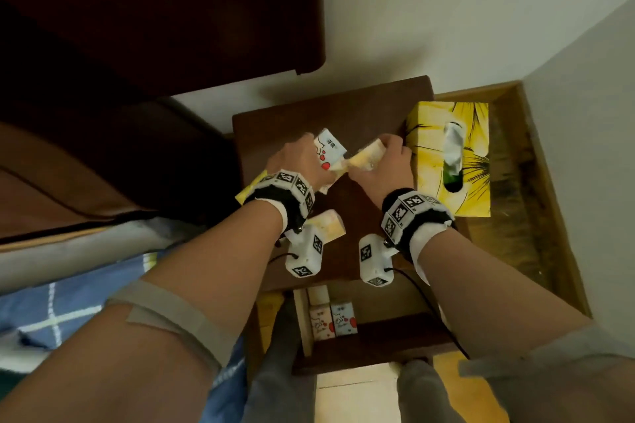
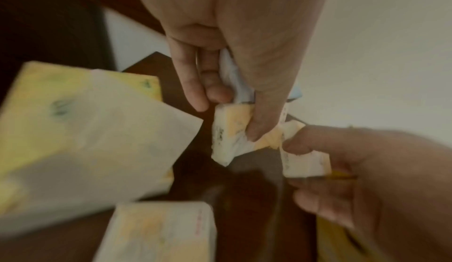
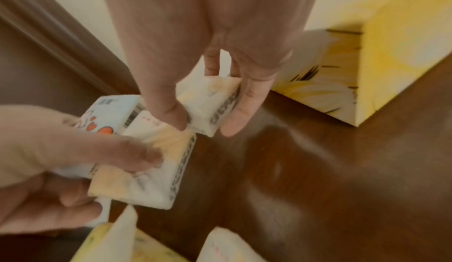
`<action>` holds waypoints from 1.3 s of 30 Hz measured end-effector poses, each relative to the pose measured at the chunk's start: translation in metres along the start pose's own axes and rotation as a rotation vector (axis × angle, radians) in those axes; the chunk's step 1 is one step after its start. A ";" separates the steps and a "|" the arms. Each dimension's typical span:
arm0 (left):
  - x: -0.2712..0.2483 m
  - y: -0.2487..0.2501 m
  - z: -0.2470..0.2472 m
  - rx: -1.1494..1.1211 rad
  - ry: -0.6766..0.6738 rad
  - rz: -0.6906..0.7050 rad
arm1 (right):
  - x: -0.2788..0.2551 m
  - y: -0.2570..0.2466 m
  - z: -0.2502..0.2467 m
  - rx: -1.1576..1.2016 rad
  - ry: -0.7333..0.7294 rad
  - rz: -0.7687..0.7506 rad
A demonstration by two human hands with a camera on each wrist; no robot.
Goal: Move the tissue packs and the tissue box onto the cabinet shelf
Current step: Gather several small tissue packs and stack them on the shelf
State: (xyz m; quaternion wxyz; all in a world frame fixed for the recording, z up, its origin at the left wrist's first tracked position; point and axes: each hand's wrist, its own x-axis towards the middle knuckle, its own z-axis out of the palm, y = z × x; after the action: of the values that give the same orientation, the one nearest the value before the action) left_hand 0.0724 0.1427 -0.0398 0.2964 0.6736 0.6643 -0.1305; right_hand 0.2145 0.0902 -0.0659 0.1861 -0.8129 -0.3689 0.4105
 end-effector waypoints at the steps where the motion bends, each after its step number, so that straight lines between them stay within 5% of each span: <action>1: -0.012 -0.002 0.001 -0.088 0.028 -0.055 | -0.009 0.001 -0.004 0.055 -0.019 -0.006; 5: -0.071 -0.017 0.016 -0.419 0.112 -0.216 | -0.053 0.011 -0.016 0.031 -0.281 -0.059; 11: -0.160 -0.043 0.068 -1.004 0.065 -0.411 | -0.115 0.047 -0.020 0.099 -0.555 -0.183; 17: -0.207 -0.084 0.134 -1.194 -0.013 -0.467 | -0.154 0.086 0.031 0.248 -0.693 -0.013; 22: -0.234 -0.119 0.177 -1.329 -0.141 -0.494 | -0.187 0.121 0.069 0.406 -0.708 0.290; 33: -0.234 -0.152 0.198 -1.320 -0.229 -0.465 | -0.201 0.141 0.089 0.470 -0.614 0.370; 39: -0.217 -0.160 0.214 -1.136 -0.025 -0.502 | -0.175 0.155 0.097 0.229 -0.424 0.384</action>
State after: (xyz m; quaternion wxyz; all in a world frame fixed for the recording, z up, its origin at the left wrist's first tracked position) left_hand -0.0550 -0.1668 -0.1215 0.5766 0.2323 0.7647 0.1700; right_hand 0.1374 -0.1436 -0.1241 0.1143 -0.7376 -0.1904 0.6376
